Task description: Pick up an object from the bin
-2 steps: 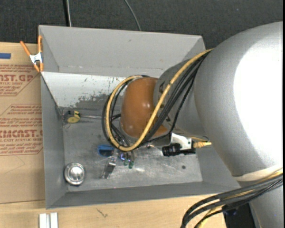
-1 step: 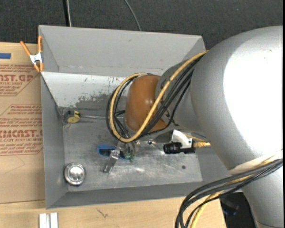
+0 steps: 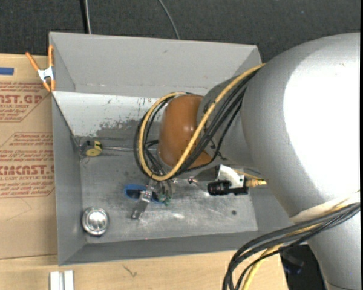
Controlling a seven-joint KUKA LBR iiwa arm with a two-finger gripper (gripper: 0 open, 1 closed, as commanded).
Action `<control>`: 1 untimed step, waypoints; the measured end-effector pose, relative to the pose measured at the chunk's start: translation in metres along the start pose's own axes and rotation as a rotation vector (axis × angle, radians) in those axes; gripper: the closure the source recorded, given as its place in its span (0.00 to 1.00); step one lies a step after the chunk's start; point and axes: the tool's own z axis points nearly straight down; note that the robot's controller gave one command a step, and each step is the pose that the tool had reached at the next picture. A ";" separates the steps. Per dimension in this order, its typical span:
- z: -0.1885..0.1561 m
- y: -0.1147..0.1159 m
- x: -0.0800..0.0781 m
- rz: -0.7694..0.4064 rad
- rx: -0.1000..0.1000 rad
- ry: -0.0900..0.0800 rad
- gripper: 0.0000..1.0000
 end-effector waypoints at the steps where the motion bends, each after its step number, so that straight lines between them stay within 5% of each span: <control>1: -0.003 0.001 -0.003 0.001 -0.004 -0.006 1.00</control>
Offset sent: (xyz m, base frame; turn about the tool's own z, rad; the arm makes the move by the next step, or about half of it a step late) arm 0.0000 0.0000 0.0000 0.0000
